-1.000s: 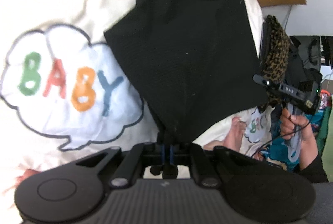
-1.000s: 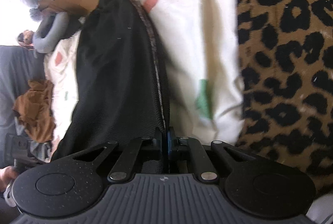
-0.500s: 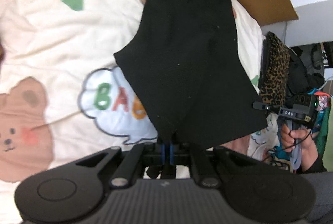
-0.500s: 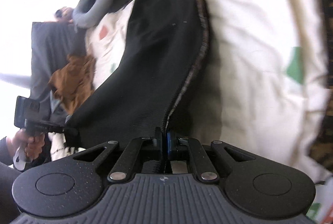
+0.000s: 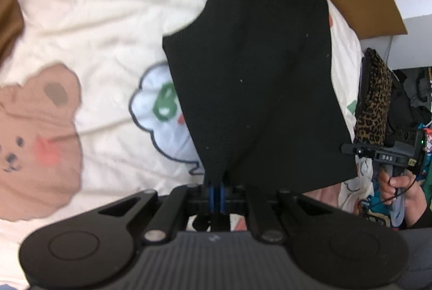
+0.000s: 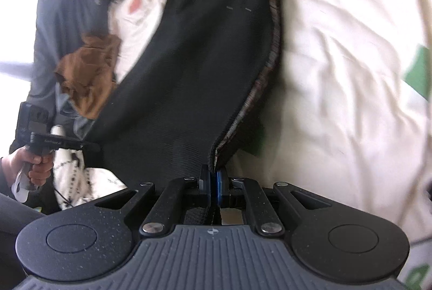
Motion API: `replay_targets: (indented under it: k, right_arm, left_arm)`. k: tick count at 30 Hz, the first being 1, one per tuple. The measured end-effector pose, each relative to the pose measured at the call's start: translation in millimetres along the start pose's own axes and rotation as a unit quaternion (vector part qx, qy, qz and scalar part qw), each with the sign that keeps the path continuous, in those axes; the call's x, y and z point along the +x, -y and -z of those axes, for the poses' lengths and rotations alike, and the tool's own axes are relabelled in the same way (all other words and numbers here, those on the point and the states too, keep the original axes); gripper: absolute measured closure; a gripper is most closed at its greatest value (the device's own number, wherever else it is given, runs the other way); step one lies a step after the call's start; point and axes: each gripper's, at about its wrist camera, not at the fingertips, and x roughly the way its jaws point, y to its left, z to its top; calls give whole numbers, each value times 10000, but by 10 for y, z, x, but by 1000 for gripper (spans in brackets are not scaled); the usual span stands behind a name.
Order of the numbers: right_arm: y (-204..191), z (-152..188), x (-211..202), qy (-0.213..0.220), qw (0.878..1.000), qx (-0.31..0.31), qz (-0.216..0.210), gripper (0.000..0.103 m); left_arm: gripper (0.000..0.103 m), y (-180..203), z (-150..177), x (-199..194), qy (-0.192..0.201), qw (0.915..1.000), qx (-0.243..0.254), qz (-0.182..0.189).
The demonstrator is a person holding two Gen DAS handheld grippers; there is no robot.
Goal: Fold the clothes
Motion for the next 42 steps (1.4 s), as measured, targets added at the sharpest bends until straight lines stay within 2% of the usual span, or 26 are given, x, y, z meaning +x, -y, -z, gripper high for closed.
replay_targets:
  k: [9, 16, 23, 24, 28, 31, 32, 33, 35, 42]
  right_arm:
    - [207, 99, -66, -193, 9985, 207, 470, 101]
    - [353, 119, 35, -218, 9979, 313, 516, 100]
    - [470, 144, 174, -179, 9981, 468, 371, 88]
    - [476, 145, 199, -183, 9982, 476, 331, 78]
    - [503, 151, 238, -254, 9980, 541, 204, 74]
    - [526, 155, 249, -320, 9976, 606, 119, 76]
    - [534, 156, 253, -341, 9974, 627, 91, 86]
    - [541, 158, 256, -363, 9972, 649, 62, 92]
    - [559, 164, 258, -392, 9969, 677, 18, 99]
    - [482, 207, 150, -337, 9977, 572, -157, 101]
  left_arm:
    - [99, -229, 187, 555, -174, 9988, -297, 358]
    - [99, -360, 210, 822, -111, 9975, -515, 477]
    - [98, -407, 231, 876, -43, 9964, -581, 612]
    - [98, -412, 233, 879, -40, 9963, -588, 630]
    - [98, -419, 247, 897, -47, 9961, -581, 664]
    - [98, -420, 253, 897, -72, 9958, -584, 698]
    - [98, -420, 256, 892, -87, 9957, -581, 719]
    - [99, -420, 261, 886, -100, 9955, -579, 739]
    - [99, -418, 284, 863, -107, 9953, -576, 775]
    - [99, -376, 370, 708, -112, 9953, -487, 832]
